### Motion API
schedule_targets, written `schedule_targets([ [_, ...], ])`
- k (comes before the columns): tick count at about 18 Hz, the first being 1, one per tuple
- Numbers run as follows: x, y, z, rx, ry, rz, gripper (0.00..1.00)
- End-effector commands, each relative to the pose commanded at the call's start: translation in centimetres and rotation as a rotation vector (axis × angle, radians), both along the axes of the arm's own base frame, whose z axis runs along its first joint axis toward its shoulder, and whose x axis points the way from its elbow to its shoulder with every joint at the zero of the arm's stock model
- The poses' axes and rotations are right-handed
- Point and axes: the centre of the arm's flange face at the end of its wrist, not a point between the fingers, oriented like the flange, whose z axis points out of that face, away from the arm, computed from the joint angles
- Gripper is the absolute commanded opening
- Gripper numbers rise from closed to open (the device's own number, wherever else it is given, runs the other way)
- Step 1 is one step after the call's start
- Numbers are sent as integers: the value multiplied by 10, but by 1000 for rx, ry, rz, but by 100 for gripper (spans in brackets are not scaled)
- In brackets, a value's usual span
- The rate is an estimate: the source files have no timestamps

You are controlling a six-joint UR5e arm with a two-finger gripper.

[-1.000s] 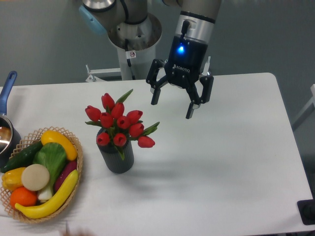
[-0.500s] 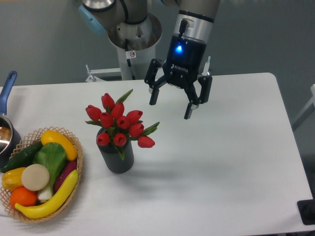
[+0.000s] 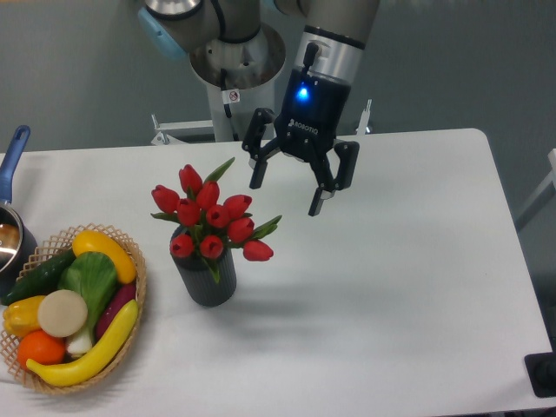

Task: Pick up the flowers from the vase

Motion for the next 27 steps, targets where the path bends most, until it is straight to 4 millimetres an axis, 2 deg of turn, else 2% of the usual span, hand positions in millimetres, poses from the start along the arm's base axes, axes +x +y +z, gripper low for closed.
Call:
schedule_targets([
  [2,6,7,-5,-4,-29,-3,100],
  [4,17,26,-17,-12,-95,-10,100],
  [7,17,37,-25,-12,-115,-23,100],
  [11,13,37,-8,80,-171,-47,100],
  [13,-4,25,-4,105,-207,-5,100],
  [15,-4,16,-7,118,-250,4,100],
  [18,-7,-12,-17,147,-312,40,100],
  [22,-12,-41,-11,150,-328,93,100],
  [25,-10,-60,-22,142,-283,75,100],
  [27,-4,-68,-38,99,-232,48,100],
])
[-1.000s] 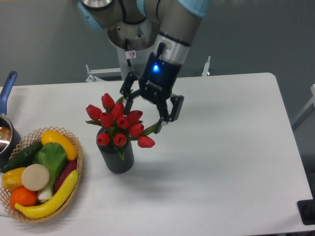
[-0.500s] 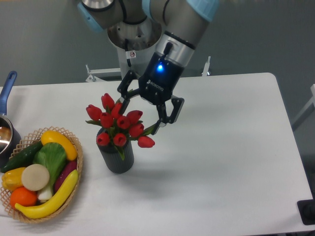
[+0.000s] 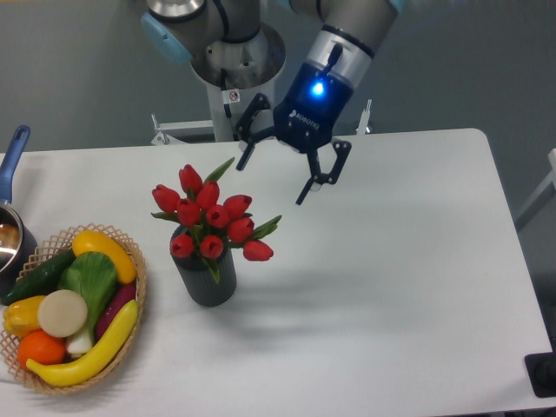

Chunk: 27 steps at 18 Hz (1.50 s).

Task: Pick up the flowers from the vase

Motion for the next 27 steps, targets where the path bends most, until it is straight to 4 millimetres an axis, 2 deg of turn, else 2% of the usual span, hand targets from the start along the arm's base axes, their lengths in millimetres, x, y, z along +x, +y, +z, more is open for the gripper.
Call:
schedule_targets([
  [4,6,-8,-25,-123,115,-76,100],
  [6,12,-5,-34,-156,146,-132,100],
  [10,27,11,-48,-156,103,-179,100],
  [13,37,17,-73,-98,33,-207,100],
  [15,37,21,-79,-88,16,-215,100],
  [18,45,45,-92,-26,-3,-259,100],
  [20,51,53,-99,-29,-19,-280,100],
  [27,51,63,-107,25,-67,-293,100],
])
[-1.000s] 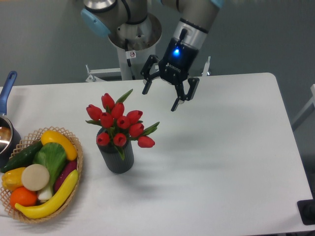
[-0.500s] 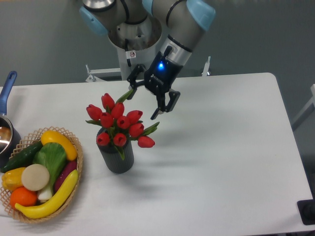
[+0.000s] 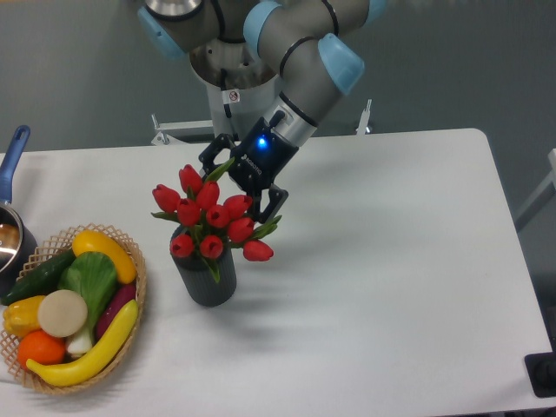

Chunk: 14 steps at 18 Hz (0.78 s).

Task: Pick up the flowers from the vase

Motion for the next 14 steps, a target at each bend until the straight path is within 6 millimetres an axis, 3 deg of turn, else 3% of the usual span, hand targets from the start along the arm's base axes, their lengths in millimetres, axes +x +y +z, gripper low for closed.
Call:
schedule_targets([
  [14,-12,14,-3,2,21,-6,100],
])
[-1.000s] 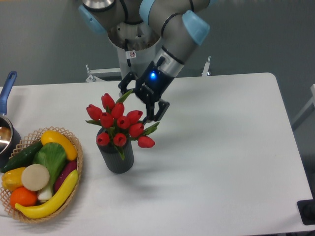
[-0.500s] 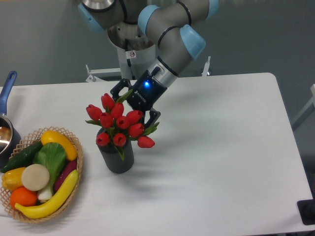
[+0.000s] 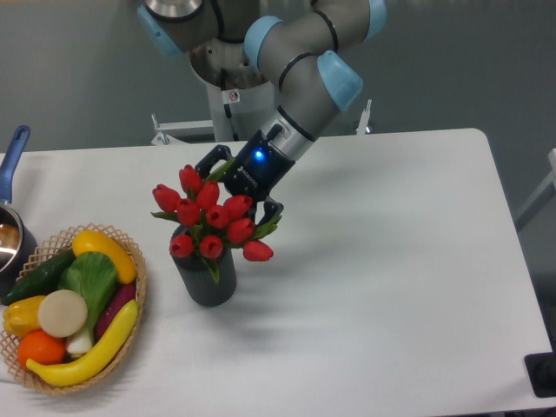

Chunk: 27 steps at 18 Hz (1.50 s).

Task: Pick up the flowers from the vase

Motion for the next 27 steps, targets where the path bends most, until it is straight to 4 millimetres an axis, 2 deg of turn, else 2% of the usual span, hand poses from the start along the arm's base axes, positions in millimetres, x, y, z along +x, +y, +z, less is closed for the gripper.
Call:
schedule_targets([
  [4,1,13,-4,14,-1,-14,100],
  [11,2,19,-9,27,-7,-18,99],
  [12,2,19,-9,32,-12,-19,94],
  [13,2,19,-9,40,-19,-18,83],
  [14,2,20,-7,55,-26,-20,77],
  [18,0,19,-3,108,-62,-14,60],
  [21,0,19,-3,110,-62,-14,58],
  [24,0,18,-3,110,-66,-12,49],
  [27,1,19,-2,110,-65,-14,48],
])
